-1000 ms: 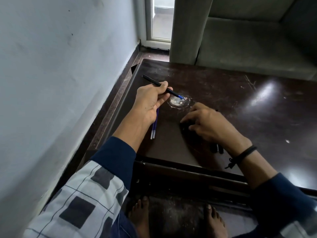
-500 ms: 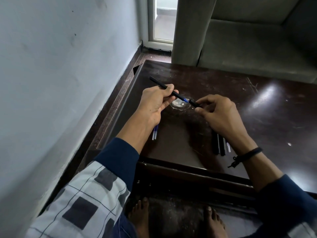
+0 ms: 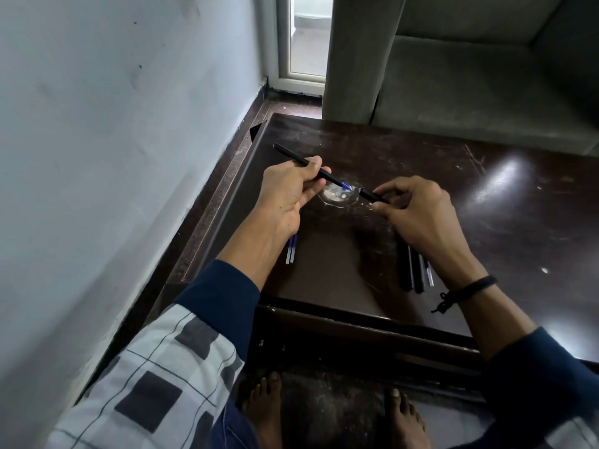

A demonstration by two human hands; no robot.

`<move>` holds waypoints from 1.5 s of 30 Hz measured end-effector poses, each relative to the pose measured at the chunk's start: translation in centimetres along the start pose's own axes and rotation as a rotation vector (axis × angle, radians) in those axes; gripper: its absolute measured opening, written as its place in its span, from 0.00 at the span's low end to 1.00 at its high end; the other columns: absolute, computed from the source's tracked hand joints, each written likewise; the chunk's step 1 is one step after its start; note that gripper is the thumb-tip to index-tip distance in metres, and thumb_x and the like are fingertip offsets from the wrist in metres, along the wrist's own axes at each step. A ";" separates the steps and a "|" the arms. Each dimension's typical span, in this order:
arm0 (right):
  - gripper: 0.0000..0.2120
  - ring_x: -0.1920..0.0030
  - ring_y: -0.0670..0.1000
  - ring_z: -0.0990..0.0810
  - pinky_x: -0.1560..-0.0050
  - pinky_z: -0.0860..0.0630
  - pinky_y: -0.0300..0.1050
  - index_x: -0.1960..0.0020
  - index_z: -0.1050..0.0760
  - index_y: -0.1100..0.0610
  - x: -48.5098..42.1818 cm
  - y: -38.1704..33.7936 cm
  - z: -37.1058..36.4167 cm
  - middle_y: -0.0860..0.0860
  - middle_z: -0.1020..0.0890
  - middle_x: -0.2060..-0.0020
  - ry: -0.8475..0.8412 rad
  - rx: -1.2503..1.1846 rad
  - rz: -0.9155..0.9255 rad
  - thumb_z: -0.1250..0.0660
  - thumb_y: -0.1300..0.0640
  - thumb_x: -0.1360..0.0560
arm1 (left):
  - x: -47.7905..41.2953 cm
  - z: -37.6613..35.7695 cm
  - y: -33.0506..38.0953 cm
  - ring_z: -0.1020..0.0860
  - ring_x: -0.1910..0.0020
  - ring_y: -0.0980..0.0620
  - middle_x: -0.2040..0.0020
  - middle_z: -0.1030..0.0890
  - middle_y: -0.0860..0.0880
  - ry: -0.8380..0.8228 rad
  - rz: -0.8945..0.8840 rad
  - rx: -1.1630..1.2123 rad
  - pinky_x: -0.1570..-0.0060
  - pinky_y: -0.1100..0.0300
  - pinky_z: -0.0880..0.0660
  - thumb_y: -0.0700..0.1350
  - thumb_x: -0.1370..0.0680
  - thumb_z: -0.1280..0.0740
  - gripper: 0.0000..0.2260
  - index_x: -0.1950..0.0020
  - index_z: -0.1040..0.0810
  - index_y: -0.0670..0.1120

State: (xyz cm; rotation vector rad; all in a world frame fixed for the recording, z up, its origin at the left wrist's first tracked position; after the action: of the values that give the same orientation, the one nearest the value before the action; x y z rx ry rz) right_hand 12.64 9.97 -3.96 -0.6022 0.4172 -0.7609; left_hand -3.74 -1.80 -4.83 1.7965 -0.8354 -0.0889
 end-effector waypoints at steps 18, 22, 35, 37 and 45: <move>0.10 0.53 0.48 0.21 0.50 0.20 0.51 0.43 0.16 0.54 0.8 -0.9 -1.3 0.48 0.20 0.52 0.096 -0.016 0.139 0.24 0.59 0.25 | 1.4 -1.7 -2.5 0.15 0.55 0.52 0.59 0.15 0.46 -0.082 0.046 -0.077 0.54 0.61 0.18 0.36 0.21 0.29 0.04 0.56 0.18 0.41; 0.10 0.53 0.49 0.21 0.50 0.21 0.50 0.45 0.16 0.56 0.9 -1.1 -1.1 0.47 0.19 0.52 0.109 -0.019 0.165 0.24 0.62 0.26 | 1.9 -1.9 -2.6 0.15 0.52 0.50 0.57 0.15 0.45 -0.062 0.005 -0.072 0.53 0.61 0.18 0.36 0.21 0.29 0.03 0.54 0.18 0.41; 0.09 0.59 0.42 0.26 0.60 0.34 0.27 0.48 0.16 0.56 1.2 -1.2 -0.8 0.43 0.23 0.55 0.110 0.049 0.204 0.24 0.64 0.26 | 2.9 -2.1 -2.8 0.16 0.56 0.52 0.58 0.16 0.47 -0.048 -0.004 -0.065 0.51 0.60 0.17 0.35 0.21 0.29 0.05 0.56 0.18 0.41; 0.09 0.60 0.41 0.27 0.60 0.33 0.26 0.47 0.16 0.56 1.1 -1.2 -0.7 0.43 0.23 0.55 0.104 0.051 0.193 0.25 0.63 0.26 | 2.8 -2.1 -2.8 0.16 0.54 0.51 0.56 0.16 0.45 -0.064 0.014 -0.040 0.51 0.60 0.17 0.35 0.22 0.29 0.04 0.56 0.18 0.41; 0.08 0.52 0.45 0.22 0.51 0.26 0.44 0.47 0.17 0.51 -0.2 0.0 0.5 0.45 0.20 0.51 0.084 -0.006 0.003 0.25 0.59 0.25 | 2.9 -2.5 -2.9 0.16 0.59 0.52 0.53 0.15 0.40 -0.271 0.150 -0.248 0.60 0.65 0.19 0.42 0.21 0.28 0.08 0.48 0.17 0.37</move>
State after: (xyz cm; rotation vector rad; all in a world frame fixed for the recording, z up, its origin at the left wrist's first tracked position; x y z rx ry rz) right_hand 12.77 10.23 -3.58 -0.5769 0.4980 -0.7843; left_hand 0.97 -1.04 -5.42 1.5032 -1.0992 -0.3292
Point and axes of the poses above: each hand's wrist, its own x-axis away from the middle knuckle, its own z-axis out of the back of the hand, y = z × x, the point moved 2 cm from there along -x, towards the middle knuckle
